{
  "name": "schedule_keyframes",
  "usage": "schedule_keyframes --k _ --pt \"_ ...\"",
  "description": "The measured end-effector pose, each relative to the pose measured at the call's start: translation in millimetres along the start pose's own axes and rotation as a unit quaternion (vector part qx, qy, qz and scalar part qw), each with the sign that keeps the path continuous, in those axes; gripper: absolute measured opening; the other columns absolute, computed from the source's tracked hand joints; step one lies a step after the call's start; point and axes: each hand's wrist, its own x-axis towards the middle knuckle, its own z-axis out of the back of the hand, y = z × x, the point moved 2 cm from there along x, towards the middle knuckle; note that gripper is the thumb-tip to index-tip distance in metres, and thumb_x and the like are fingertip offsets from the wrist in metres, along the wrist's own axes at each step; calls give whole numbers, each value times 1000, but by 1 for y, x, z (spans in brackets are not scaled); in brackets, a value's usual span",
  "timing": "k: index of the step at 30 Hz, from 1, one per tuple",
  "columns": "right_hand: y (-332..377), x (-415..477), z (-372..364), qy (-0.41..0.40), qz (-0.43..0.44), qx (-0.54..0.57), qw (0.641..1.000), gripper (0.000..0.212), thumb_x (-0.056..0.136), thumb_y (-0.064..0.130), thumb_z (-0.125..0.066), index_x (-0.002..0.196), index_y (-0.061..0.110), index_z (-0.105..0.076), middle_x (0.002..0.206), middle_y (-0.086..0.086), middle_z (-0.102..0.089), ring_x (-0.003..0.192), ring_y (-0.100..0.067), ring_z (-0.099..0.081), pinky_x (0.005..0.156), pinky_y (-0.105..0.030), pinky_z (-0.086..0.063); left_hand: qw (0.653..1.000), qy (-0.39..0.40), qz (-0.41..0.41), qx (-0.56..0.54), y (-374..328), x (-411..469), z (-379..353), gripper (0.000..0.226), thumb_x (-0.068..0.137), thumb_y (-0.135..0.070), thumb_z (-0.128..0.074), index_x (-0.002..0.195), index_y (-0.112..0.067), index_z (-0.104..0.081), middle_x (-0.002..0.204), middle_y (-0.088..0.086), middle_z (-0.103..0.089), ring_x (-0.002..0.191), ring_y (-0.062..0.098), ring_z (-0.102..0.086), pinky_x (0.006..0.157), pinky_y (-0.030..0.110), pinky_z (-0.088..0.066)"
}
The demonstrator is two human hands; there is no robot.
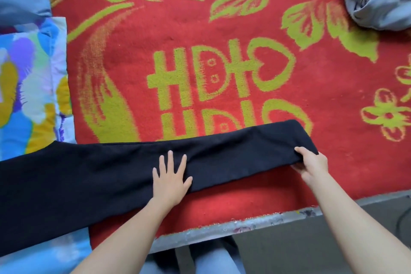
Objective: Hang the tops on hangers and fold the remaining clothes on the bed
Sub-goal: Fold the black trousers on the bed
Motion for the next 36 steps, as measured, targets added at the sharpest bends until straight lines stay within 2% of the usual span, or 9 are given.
schedule_keyframes --k 3,7,11,14,18,20,25,34,36 --pt "2 -13 -5 34 54 3 998 22 86 0 -57 80 20 -51 83 -1 -57 73 -16 -55 61 -30 -48 999 48 0 -6 4 0 -1 68 97 -52 -29 149 -30 10 156 12 18 144 33 11 115 47 -8" --pt "11 -49 -23 45 190 -60 979 22 86 3 -61 83 21 -49 85 0 -55 77 -14 -52 67 -23 -45 993 44 -14 -105 16 -4 8 63 98 -45 -34 150 -30 -1 158 6 9 145 24 6 116 38 -10" --pt "-5 -123 -56 100 409 -201 884 21 82 6 -67 95 13 -51 80 6 -54 72 -4 -51 66 -13 -38 937 30 -4 -348 31 -12 16 56 98 -34 -44 149 -26 -22 158 1 -6 145 16 -2 115 33 -10" --pt "-42 -179 -90 169 561 -248 771 21 75 20 -61 93 17 -51 88 -1 -57 82 -11 -50 71 -18 -36 782 70 51 -617 46 -23 25 49 97 -38 -42 143 -23 -35 154 -1 -24 142 11 -20 114 30 -14" --pt "-95 -224 -132 264 591 -329 688 35 64 27 -59 96 21 -47 102 -8 -66 90 -16 -51 77 -23 -43 469 122 83 -871 65 -32 40 81 73 -72 -28 126 -19 -57 125 9 -61 113 23 -59 98 41 -43" --pt "-121 -232 -147 315 566 -394 652 44 59 26 -64 98 21 -46 105 -7 -65 89 -20 -58 73 -26 -51 397 116 90 -906 78 -33 49 72 73 -68 -36 100 -13 -73 102 12 -71 89 23 -69 77 35 -56" --pt "-143 -221 -153 399 485 -511 587 50 87 26 -59 134 13 -47 142 -16 -43 129 -30 -44 104 -38 -39 587 21 97 -803 91 -20 45 16 88 1 -55 94 -11 -63 84 7 -70 83 25 -63 68 31 -52" --pt "-123 -147 -113 194 448 -659 572 70 97 55 -6 130 18 -55 135 -21 -51 120 -38 -53 82 -44 -52 634 -104 111 -758 121 -29 32 30 88 6 -55 110 -13 -63 100 0 -71 97 18 -62 90 33 -49" --pt "-127 -135 -114 207 443 -695 528 90 85 66 16 143 23 -38 149 -21 -29 134 -40 -36 96 -47 -44 728 -131 196 -644 127 -28 16 49 91 -3 -56 137 -14 -44 125 11 -58 111 23 -54 98 36 -42"
